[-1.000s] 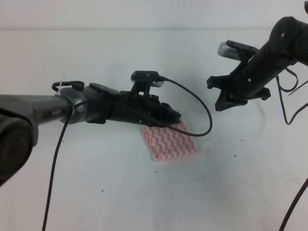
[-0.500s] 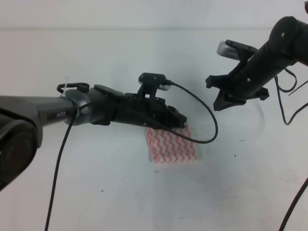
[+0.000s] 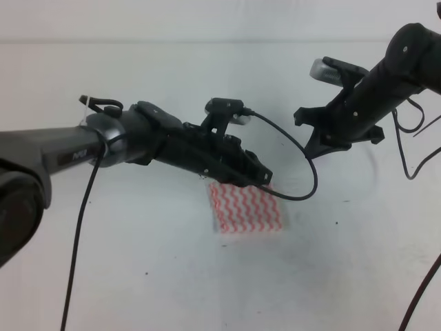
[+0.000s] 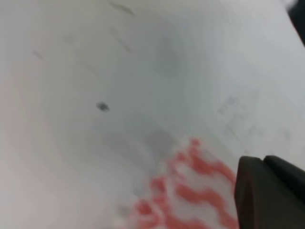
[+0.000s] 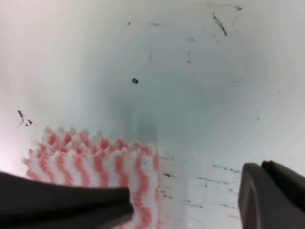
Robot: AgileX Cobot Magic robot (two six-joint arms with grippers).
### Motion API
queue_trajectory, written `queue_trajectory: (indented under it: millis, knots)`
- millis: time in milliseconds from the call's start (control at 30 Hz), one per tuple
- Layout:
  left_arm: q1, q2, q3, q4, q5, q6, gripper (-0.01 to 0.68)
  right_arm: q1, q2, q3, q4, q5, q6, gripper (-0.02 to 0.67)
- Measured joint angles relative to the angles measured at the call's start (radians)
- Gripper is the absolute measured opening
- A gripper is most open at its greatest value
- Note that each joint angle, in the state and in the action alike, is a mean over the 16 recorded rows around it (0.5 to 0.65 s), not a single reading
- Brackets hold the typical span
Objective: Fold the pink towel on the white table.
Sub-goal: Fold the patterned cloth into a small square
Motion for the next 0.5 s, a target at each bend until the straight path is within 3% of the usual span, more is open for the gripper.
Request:
queue_trajectory:
  millis: [500]
  knots:
    - [-0.008,0.028,-0.009,0.068,0.065,-0.054,-0.006,0.002,0.002,0.000,0.047,0.007,-0.036,-0.018]
